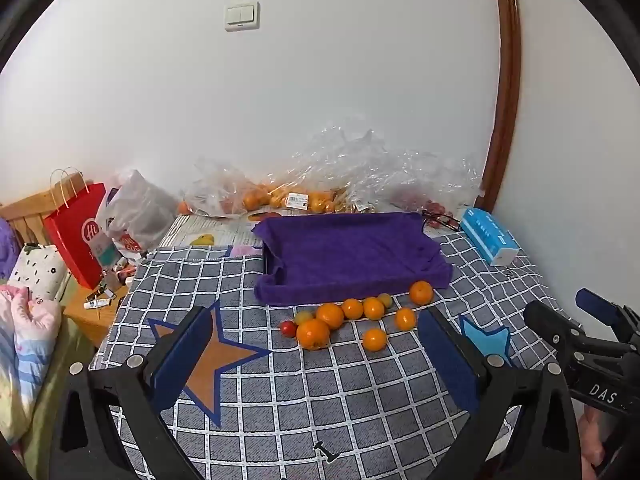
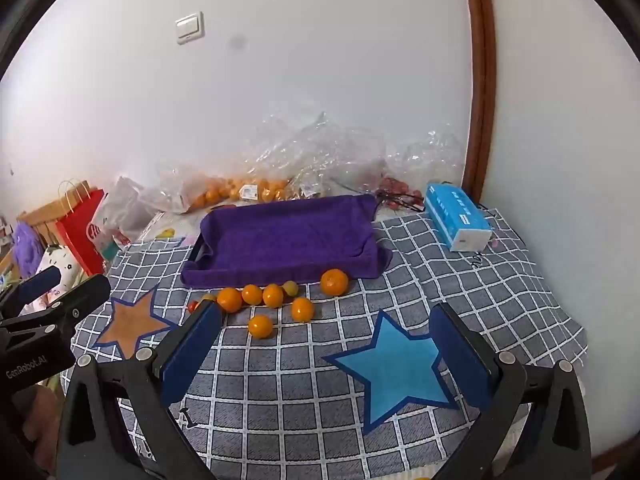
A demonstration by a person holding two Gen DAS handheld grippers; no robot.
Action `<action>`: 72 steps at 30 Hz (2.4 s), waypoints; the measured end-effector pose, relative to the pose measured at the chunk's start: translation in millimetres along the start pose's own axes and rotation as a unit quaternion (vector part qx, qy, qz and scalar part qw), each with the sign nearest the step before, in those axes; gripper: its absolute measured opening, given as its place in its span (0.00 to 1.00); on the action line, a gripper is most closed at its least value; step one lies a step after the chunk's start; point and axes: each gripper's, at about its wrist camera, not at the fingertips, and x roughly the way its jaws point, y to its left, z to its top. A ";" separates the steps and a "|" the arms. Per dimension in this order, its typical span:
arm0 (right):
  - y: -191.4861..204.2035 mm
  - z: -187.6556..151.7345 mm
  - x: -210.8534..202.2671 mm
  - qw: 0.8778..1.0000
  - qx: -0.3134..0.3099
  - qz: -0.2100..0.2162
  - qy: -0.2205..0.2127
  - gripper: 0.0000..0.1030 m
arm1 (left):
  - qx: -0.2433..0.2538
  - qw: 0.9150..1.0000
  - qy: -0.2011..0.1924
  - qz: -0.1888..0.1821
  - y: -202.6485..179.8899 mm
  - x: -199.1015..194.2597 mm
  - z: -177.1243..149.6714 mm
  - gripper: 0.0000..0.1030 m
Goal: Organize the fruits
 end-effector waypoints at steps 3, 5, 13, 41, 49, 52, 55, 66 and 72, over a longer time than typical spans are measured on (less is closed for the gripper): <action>-7.8 -1.9 6.6 1.000 0.007 0.006 0.004 1.00 | 0.004 1.000 0.004 0.000 -0.7 1.2 0.3 1.00; -6.9 -1.2 2.2 1.000 0.008 0.005 0.004 1.00 | 0.004 1.000 0.001 0.003 -7.8 -0.1 0.9 1.00; -8.2 -1.5 -4.9 1.000 0.015 0.010 0.011 1.00 | -0.008 1.000 0.004 -0.007 -8.3 -5.8 5.2 1.00; 0.0 -3.6 -3.9 1.000 0.008 0.016 0.008 1.00 | -0.023 1.000 0.001 -0.005 -2.5 -6.1 2.2 1.00; 1.1 -4.3 -4.0 1.000 0.011 0.018 0.007 1.00 | -0.024 1.000 0.002 -0.001 0.4 -6.0 2.4 1.00; 2.7 -4.3 -3.9 1.000 0.009 0.019 0.007 1.00 | -0.026 1.000 0.002 0.000 1.6 -6.8 2.4 1.00; 3.7 -5.1 -3.5 1.000 0.009 0.020 0.006 1.00 | -0.023 1.000 0.000 0.001 0.8 -8.0 1.5 1.00; 3.9 -6.2 -3.1 1.000 0.011 0.024 0.008 1.00 | -0.024 1.000 0.000 0.001 0.0 -9.1 1.1 1.00; 5.2 -6.5 -3.3 1.000 0.012 0.025 0.007 1.00 | -0.020 1.000 -0.001 0.004 -1.0 -9.3 1.0 1.00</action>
